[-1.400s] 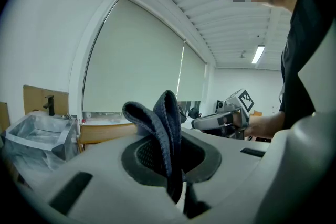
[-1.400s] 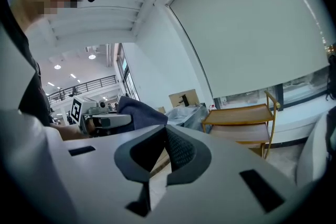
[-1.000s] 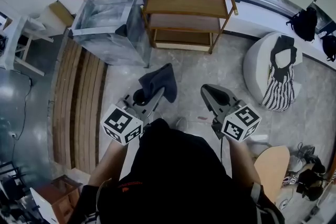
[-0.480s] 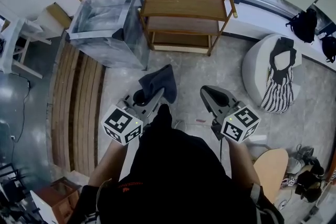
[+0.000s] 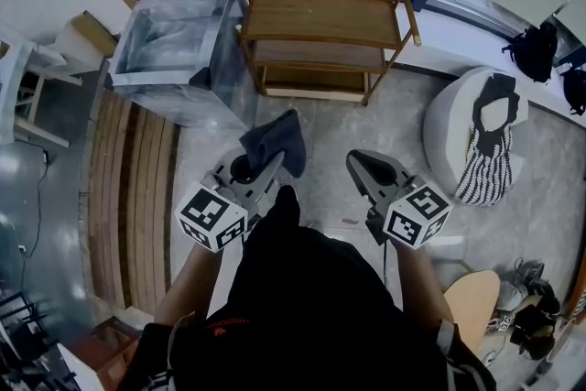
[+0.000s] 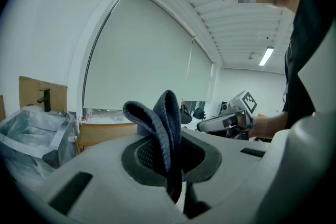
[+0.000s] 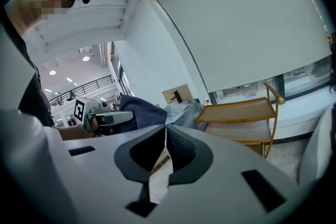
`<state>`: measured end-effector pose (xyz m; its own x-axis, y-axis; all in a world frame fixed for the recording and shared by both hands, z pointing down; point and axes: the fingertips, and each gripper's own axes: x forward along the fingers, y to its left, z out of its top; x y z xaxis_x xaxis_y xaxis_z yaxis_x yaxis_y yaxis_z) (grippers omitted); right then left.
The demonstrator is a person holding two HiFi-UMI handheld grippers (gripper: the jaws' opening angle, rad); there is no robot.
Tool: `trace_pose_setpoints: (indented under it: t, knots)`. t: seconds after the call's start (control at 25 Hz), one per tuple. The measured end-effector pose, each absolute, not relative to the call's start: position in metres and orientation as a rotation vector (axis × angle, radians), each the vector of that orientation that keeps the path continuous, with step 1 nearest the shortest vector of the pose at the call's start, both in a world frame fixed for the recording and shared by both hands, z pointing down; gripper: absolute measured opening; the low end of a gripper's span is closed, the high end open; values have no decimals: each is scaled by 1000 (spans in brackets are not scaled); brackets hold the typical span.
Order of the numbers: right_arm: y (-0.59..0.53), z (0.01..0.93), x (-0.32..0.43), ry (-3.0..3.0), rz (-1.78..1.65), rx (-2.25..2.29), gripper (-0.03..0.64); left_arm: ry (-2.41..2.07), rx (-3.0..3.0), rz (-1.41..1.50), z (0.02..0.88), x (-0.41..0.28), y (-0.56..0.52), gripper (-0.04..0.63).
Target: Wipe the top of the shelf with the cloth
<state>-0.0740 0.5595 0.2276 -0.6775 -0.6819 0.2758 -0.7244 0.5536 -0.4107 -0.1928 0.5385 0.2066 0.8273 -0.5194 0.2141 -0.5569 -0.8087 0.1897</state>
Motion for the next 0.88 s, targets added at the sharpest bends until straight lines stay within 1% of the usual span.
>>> trace_pose_setpoints:
  t: [0.44, 0.88]
  knots:
    - [464, 231, -98, -2663, 804, 1220, 5, -786, 2768, 228, 209, -209, 437, 40]
    - [366, 223, -143, -2630, 794, 1230, 6, -749, 2791, 238, 208, -248, 342, 40]
